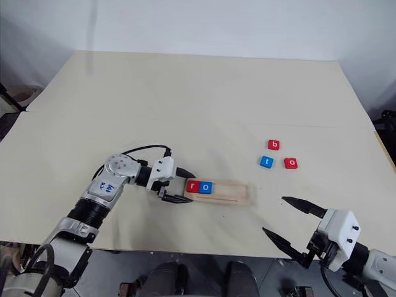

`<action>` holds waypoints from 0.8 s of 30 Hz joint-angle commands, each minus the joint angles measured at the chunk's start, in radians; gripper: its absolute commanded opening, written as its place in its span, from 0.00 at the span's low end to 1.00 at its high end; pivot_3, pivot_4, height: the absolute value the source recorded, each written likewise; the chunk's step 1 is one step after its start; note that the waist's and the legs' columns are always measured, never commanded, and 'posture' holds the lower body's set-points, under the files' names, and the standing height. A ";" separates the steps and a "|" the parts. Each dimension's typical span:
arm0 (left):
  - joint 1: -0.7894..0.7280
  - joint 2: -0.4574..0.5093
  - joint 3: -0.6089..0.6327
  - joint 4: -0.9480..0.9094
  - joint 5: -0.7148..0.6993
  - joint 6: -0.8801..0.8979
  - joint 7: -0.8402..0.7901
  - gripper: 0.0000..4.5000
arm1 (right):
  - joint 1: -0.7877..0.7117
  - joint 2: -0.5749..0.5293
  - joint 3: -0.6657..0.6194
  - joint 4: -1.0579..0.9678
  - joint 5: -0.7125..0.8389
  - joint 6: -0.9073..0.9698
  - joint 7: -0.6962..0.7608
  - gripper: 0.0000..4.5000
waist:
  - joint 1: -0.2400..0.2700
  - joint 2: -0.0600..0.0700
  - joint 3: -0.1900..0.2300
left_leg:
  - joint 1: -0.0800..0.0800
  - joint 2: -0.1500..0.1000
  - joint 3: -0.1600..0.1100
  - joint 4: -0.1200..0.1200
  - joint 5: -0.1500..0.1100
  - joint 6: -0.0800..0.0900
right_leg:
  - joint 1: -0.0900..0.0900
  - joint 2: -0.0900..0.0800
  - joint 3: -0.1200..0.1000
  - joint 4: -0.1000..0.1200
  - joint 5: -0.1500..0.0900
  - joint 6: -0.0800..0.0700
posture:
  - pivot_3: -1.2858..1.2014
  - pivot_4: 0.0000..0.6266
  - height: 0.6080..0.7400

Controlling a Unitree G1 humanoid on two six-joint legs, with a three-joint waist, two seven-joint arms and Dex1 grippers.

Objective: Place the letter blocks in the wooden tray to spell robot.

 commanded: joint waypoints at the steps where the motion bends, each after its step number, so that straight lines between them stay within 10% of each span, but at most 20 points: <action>1: -0.013 -0.001 0.015 -0.004 -0.004 0.051 0.015 0.92 | 0.006 0.006 -0.016 -0.031 0.004 -0.019 -0.007 1.00 | 0.000 0.000 0.000 | 0.000 0.000 0.000 0.000 0.000 0.000 | 0.000 0.000 0.000 0.000 0.000 0.000 | 0.52 0.24 1.00; 24: 0.168 0.132 0.347 0.047 -0.235 -0.204 -0.069 0.99 | 0.105 0.187 -0.182 0.162 -0.003 -0.157 -0.101 1.00 | -0.003 0.001 0.000 | 0.001 0.000 -0.006 0.000 -0.001 0.001 | 0.000 -0.001 0.001 0.000 0.000 0.000 | 0.52 0.24 1.00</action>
